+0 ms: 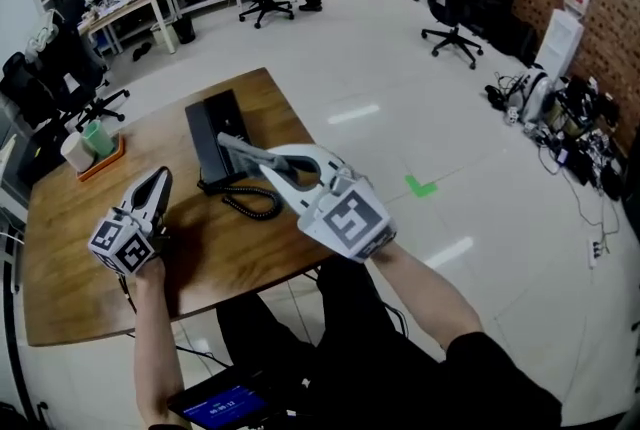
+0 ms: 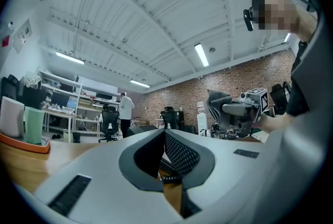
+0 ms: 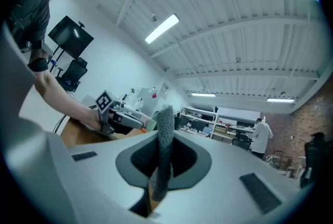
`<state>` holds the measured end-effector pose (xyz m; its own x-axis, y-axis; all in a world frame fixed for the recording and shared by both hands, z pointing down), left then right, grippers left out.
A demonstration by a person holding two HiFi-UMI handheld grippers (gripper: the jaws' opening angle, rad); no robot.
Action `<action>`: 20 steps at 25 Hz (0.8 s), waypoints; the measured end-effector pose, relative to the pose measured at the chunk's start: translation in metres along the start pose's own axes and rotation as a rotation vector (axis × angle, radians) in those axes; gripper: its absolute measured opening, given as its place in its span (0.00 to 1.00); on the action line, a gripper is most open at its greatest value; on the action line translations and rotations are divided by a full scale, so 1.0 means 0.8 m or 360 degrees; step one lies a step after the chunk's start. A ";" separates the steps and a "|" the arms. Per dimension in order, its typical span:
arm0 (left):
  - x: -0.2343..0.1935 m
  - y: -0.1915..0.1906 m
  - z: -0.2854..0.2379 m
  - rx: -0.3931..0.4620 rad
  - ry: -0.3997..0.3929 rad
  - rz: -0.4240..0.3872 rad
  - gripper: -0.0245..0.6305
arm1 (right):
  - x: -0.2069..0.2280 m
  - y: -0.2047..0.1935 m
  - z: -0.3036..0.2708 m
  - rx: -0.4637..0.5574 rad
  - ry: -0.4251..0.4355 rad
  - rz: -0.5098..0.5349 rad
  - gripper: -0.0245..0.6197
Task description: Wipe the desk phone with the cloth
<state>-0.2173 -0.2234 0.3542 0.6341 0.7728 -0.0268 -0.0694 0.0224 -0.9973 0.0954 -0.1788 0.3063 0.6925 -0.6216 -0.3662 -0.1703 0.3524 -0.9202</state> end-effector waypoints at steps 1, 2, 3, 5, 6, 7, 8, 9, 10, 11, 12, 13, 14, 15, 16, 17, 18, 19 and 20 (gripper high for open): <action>0.007 0.002 0.002 0.0021 0.0004 -0.0008 0.03 | 0.001 0.007 0.008 0.0035 -0.0022 -0.0032 0.08; 0.016 0.003 0.003 0.0040 -0.0001 -0.0016 0.03 | 0.002 0.013 0.015 0.0062 -0.0042 -0.0060 0.08; 0.026 0.003 0.003 0.0057 -0.0013 -0.0022 0.03 | 0.002 0.017 0.021 0.0076 -0.0060 -0.0084 0.08; 0.045 0.005 0.000 0.0080 -0.0051 -0.0032 0.03 | 0.003 0.021 0.032 0.0074 -0.0085 -0.0108 0.08; 0.053 0.006 -0.002 0.0084 -0.0072 -0.0035 0.03 | 0.003 0.023 0.036 0.0065 -0.0093 -0.0108 0.08; 0.061 0.007 -0.004 0.0085 -0.0089 -0.0036 0.03 | 0.002 0.024 0.039 0.0056 -0.0097 -0.0103 0.08; 0.067 0.008 -0.003 0.0087 -0.0100 -0.0035 0.03 | 0.001 0.024 0.042 0.0048 -0.0098 -0.0100 0.08; 0.071 0.009 -0.002 0.0090 -0.0106 -0.0034 0.03 | -0.001 0.023 0.044 0.0042 -0.0098 -0.0102 0.08; 0.073 0.009 -0.001 0.0095 -0.0108 -0.0034 0.03 | -0.003 0.022 0.045 0.0037 -0.0096 -0.0107 0.08; 0.073 0.010 0.000 0.0099 -0.0109 -0.0036 0.03 | -0.005 0.021 0.044 0.0034 -0.0093 -0.0109 0.08; 0.072 0.011 0.000 0.0102 -0.0112 -0.0038 0.03 | -0.007 0.020 0.043 0.0035 -0.0087 -0.0104 0.07; 0.071 0.012 -0.001 0.0100 -0.0117 -0.0038 0.04 | -0.008 0.019 0.042 0.0038 -0.0080 -0.0094 0.07; 0.072 0.012 -0.002 0.0095 -0.0126 -0.0036 0.04 | -0.010 0.018 0.041 0.0039 -0.0072 -0.0083 0.07; 0.073 0.011 -0.004 0.0085 -0.0138 -0.0030 0.04 | -0.012 0.017 0.041 0.0037 -0.0063 -0.0074 0.07; 0.075 0.009 -0.005 0.0074 -0.0150 -0.0025 0.04 | -0.014 0.015 0.041 0.0034 -0.0056 -0.0069 0.07; 0.076 0.008 -0.007 0.0066 -0.0161 -0.0021 0.04 | -0.015 0.013 0.042 0.0032 -0.0051 -0.0066 0.07; 0.078 0.008 -0.008 0.0064 -0.0168 -0.0019 0.04 | -0.016 0.013 0.042 0.0034 -0.0047 -0.0062 0.07; 0.078 0.007 -0.008 0.0066 -0.0171 -0.0019 0.04 | -0.017 0.013 0.041 0.0038 -0.0042 -0.0055 0.07; 0.079 0.007 -0.007 0.0071 -0.0169 -0.0020 0.04 | -0.018 0.014 0.041 0.0045 -0.0035 -0.0045 0.07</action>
<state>-0.1731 -0.1779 0.3461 0.5499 0.8352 -0.0047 -0.0976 0.0587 -0.9935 0.1065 -0.1428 0.3057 0.7119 -0.6163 -0.3366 -0.1310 0.3544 -0.9259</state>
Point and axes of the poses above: the fingertips, and each gripper's own axes: z backward along the fingers, x to its right, y out of its top, the point moved 9 cm from there along z, backward along the fingers, and after that the axes turned 8 degrees about -y, right-handed, at the moved point
